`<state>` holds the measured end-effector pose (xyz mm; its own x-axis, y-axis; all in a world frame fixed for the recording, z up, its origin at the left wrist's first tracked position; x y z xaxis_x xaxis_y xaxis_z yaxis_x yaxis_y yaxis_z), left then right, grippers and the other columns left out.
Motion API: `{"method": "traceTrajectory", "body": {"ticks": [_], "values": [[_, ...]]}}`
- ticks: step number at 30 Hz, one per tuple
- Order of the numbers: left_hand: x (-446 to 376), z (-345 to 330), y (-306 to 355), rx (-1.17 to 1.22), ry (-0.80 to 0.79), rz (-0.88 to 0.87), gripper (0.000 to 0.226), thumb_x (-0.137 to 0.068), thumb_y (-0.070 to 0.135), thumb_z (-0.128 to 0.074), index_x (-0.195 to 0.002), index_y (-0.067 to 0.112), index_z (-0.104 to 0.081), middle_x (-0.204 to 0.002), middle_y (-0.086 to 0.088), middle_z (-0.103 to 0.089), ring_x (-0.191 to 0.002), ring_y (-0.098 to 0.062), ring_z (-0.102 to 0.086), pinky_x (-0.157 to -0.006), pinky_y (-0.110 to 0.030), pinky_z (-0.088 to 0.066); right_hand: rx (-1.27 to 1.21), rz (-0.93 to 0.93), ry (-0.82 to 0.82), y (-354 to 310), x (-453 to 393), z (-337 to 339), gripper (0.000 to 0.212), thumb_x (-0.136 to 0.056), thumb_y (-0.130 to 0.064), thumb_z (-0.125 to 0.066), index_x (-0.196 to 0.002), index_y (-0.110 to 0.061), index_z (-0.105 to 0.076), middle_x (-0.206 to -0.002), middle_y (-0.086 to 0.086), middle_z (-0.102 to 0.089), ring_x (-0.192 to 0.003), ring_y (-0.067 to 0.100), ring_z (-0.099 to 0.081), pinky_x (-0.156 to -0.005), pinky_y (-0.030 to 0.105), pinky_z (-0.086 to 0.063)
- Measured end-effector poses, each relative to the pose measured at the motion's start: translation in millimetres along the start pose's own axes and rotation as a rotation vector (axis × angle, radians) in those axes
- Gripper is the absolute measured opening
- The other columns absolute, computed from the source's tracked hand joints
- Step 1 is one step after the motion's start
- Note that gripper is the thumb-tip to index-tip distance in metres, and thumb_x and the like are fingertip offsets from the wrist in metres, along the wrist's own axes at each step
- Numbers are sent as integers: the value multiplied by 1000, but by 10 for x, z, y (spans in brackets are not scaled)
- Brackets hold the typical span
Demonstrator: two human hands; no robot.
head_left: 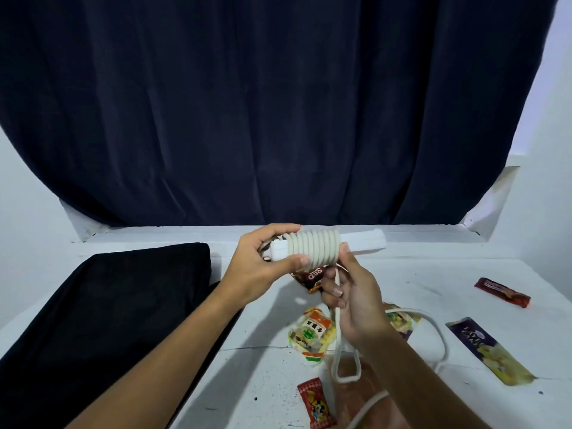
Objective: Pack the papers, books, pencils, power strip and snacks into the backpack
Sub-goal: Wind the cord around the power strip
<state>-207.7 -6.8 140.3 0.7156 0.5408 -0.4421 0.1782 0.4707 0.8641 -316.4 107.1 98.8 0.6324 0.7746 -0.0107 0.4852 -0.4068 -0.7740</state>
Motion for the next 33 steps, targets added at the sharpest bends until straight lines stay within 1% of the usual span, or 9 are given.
{"method": "traceTrajectory", "body": {"ticks": [2,6,10,16,20,23,26,30,33], "values": [[24,0,14,-84,-41,3,50,-70,15,-85,-116,12,-66,-107,1,-68,-92,-4,-62,-78,-16,-50,-17,-13,14,14,8,23,37,-85,-40,-54,-102,-7,-60,-63,0,-37,-42,5,-24,-35,15,-20],[-17,-94,140,-759,-196,-279,82,-68,48,-78,-141,30,-45,-141,9,-50,-127,-6,-47,-102,-26,-42,32,28,9,23,14,8,41,-77,-39,-59,-94,-2,-55,-63,1,-38,-41,5,-27,-34,14,-22],[-102,-169,129,-1138,-213,-365,95,-73,52,-73,-150,39,-21,-144,3,-46,-113,-24,-60,-83,-37,-52,115,53,16,23,18,-53,29,-89,-34,-56,-97,-6,-56,-62,0,-39,-42,6,-27,-35,16,-22],[-124,-79,34,-1022,-123,-419,73,-74,42,-70,-136,41,-33,-125,12,-60,-90,-23,-66,-66,-36,-52,531,-39,-67,-151,43,17,31,-93,-34,-58,-78,-7,-60,-54,1,-46,-39,9,-35,-41,21,-24],[-270,147,-20,-1112,-35,-258,74,-74,35,-72,-137,39,-34,-125,9,-59,-94,-24,-64,-73,-34,-48,920,-105,-108,-245,99,197,11,-92,-6,-56,-93,-9,-66,-60,5,-56,-44,12,-47,-45,27,-39],[-331,175,-55,-1254,-151,-203,74,-77,33,-68,-142,38,-34,-129,11,-56,-104,-22,-61,-78,-32,-45,1303,113,-77,-350,109,119,18,-93,-13,-53,-98,-16,-70,-72,2,-63,-66,21,-61,-64,36,-49],[-354,118,-41,-1302,-380,-221,75,-76,34,-70,-141,40,-34,-127,12,-57,-108,-20,-58,-81,-32,-44,1633,423,-72,-528,118,-62,23,-97,-21,-50,-107,-23,-70,-94,-5,-68,-87,15,-61,-77,30,-47],[-291,86,-30,-1185,-621,-185,79,-73,37,-76,-142,39,-38,-128,12,-59,-111,-13,-55,-88,-30,-44,1541,618,-245,-734,-121,-51,15,-90,-24,-61,-96,-23,-75,-84,-16,-65,-77,7,-58,-73,31,-45],[-159,47,-23,-759,-647,-74,82,-66,33,-83,-139,36,-45,-129,16,-58,-115,-6,-55,-95,-30,-47,1203,409,-351,-846,-354,22,7,-80,-13,-74,-86,-17,-77,-70,-15,-65,-66,0,-59,-66,17,-43]]}}
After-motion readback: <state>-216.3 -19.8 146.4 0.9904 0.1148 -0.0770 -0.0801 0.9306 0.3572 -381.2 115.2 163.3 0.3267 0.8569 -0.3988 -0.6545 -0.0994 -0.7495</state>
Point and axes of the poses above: each hand's wrist, its own x-axis away from the middle knuckle, its own z-axis out of the back of the hand, y = z × x, the point moved 2 cm from there along -x, towards the middle knuckle
